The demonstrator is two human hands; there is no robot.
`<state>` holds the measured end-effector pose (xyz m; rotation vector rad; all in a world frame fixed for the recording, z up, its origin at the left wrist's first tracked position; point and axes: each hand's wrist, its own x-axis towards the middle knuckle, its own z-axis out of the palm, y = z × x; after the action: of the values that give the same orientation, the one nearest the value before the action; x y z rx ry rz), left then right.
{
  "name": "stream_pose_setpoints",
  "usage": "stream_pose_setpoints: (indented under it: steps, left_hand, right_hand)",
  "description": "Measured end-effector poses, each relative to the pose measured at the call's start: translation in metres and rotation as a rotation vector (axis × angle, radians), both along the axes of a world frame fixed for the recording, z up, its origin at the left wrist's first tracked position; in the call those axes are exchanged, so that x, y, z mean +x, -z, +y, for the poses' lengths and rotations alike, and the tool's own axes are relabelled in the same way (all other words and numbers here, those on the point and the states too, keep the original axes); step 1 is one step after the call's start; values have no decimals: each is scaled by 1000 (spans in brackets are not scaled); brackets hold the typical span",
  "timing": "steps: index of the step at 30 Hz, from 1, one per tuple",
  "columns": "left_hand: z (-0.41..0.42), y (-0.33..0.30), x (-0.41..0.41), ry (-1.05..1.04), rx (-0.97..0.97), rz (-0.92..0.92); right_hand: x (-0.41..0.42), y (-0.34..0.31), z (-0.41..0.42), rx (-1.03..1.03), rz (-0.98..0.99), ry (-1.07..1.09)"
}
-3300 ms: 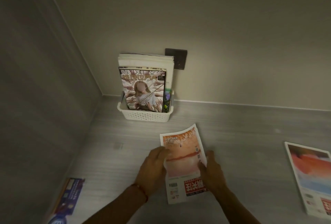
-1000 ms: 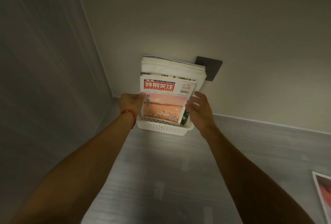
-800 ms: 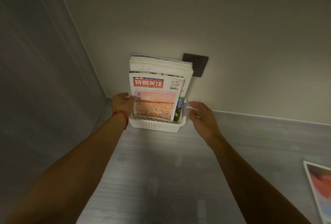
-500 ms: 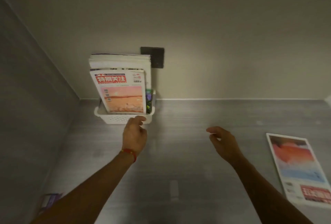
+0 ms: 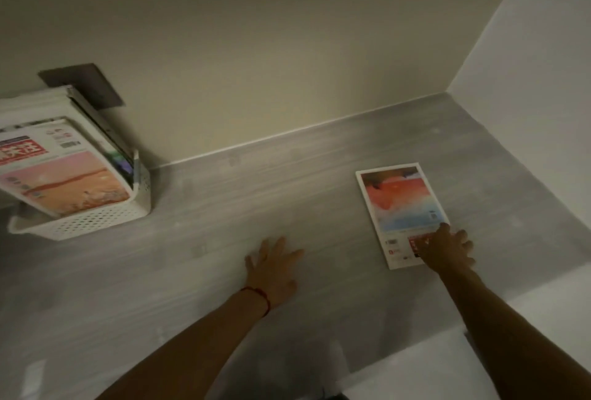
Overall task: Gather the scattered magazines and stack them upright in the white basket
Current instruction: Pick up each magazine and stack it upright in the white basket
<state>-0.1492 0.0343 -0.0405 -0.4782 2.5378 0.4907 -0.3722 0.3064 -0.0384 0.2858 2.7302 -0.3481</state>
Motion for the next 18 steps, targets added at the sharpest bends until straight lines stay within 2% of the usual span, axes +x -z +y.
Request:
stream_pose_setpoints:
  steps: [3, 7, 9, 12, 14, 18]
  left_hand:
    - [10, 9, 2, 6, -28, -68]
    - [13, 10, 3, -2, -11, -69]
    - [11, 11, 0, 5, -4, -86]
    - [8, 10, -6, -30, 60, -96]
    - [9, -1, -12, -81, 124, 7]
    - [15, -48, -34, -138, 117, 425]
  right_hand:
    - [-5, 11, 15, 31, -44, 25]
    - [-9, 14, 21, 64, 96, 54]
    - [-10, 7, 27, -58, 206, 29]
    - [-7, -17, 31, -404, 250, -121]
    - [-6, -36, 27, -529, 257, -217]
    - [-11, -76, 10, -591, 308, -445]
